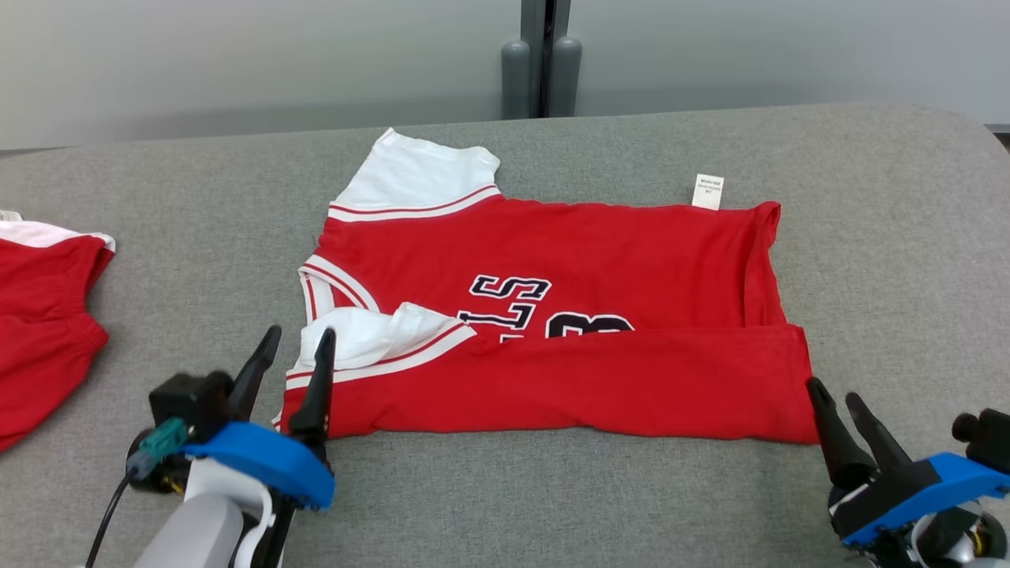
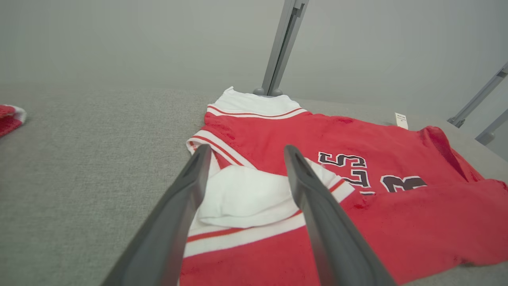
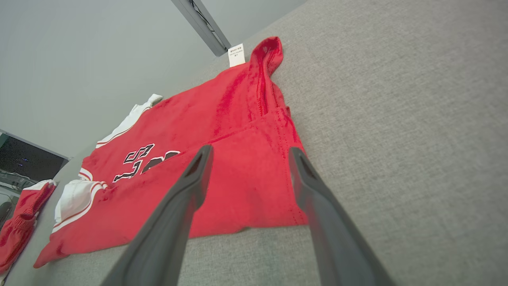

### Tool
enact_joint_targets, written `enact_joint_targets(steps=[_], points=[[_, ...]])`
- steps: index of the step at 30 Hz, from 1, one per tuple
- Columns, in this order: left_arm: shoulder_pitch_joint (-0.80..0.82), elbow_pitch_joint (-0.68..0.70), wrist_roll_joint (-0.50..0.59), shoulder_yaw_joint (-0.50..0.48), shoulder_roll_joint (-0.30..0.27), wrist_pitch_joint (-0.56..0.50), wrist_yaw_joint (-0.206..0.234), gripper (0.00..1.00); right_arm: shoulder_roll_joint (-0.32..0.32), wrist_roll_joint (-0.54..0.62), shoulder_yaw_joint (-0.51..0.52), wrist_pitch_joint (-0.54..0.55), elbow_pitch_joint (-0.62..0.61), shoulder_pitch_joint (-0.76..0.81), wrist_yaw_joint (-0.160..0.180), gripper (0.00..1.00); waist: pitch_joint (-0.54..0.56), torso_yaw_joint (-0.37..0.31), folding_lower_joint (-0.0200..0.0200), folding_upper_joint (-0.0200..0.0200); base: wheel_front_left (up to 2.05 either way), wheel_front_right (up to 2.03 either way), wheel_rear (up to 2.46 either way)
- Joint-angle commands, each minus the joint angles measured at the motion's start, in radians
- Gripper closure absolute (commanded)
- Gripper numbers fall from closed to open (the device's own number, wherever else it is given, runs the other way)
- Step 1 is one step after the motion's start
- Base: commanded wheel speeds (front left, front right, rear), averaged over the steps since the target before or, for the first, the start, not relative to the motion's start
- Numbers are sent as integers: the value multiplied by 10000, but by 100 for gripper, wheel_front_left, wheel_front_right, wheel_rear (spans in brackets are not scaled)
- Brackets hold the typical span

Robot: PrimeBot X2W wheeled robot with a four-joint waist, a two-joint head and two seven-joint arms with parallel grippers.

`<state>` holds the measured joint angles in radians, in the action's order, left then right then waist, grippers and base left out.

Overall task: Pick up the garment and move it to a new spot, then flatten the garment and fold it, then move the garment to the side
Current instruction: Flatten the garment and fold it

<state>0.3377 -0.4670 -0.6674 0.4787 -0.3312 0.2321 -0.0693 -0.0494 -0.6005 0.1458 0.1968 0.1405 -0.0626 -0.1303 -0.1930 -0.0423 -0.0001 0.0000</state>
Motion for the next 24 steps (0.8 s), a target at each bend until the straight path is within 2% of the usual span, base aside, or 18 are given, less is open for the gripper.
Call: enact_joint_targets(steps=[1, 10, 15, 24], points=[[-255, 9, -19, -53, -36, 92, 67, 0, -21, 79, 121, 91, -117, 182, -8, 0, 64, 12, 1, 0, 0, 0, 0], [-1163, 107, 23, 29, -422, -36, 243, 0, -22, 788, 518, 625, -380, 482, -8, 0, 174, 109, 1, 0, 0, 0, 0], [-1140, -200, -1, 120, -511, -274, 187, 0, -31, 1300, 320, 729, 52, 82, -8, 0, -5, 68, 1, 0, 0, 0, 0], [-601, -888, -17, 402, -270, -495, 7, 0, -312, 2054, 19, 369, 1332, -708, -8, 0, -395, 26, 1, 0, 0, 0, 0]])
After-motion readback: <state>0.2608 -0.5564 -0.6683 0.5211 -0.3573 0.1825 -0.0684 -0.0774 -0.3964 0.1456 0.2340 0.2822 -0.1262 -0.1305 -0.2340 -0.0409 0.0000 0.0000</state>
